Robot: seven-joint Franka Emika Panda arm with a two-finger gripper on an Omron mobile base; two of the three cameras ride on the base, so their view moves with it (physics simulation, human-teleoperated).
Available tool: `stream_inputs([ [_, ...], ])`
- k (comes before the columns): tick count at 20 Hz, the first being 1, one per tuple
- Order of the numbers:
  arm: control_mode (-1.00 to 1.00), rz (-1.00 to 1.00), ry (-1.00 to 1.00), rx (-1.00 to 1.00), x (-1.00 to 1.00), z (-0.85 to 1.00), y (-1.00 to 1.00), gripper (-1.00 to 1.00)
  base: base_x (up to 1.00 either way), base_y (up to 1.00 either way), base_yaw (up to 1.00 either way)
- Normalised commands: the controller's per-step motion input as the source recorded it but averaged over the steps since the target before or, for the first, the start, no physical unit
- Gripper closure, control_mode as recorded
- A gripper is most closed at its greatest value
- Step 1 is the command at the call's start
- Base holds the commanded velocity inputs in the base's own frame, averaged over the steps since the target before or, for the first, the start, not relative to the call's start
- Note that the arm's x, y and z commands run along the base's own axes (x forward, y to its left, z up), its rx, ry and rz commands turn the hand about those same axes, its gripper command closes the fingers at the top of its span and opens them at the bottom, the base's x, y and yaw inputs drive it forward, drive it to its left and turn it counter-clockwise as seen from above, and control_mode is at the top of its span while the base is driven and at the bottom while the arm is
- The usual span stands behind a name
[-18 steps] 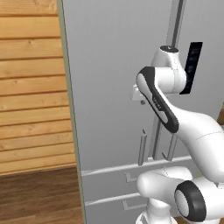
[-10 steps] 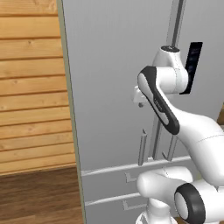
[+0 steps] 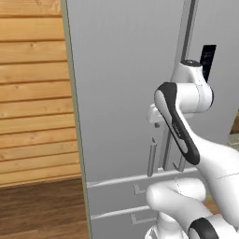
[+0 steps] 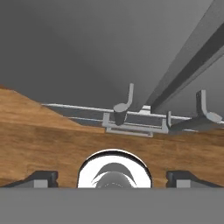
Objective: Grab a lemon wedge from the fridge and one ice cube from the ice bowl, and put them in the glass of lemonade.
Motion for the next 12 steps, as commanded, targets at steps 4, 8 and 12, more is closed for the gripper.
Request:
stream_inputs([
  [4,-1.00,0.00,0.03,0.00,-0.31,-0.19,-0.04,-1.00,0.00,0.00,0.00],
  [8,1.00,0.00,0.00,0.00,0.00,0.00,0.00,-1.00,-0.04,-0.61,-0.03],
  [12,1.00,0.00,0.00,0.00,0.00,0.00,0.00,-1.00,0.21,-1.00,0.00],
])
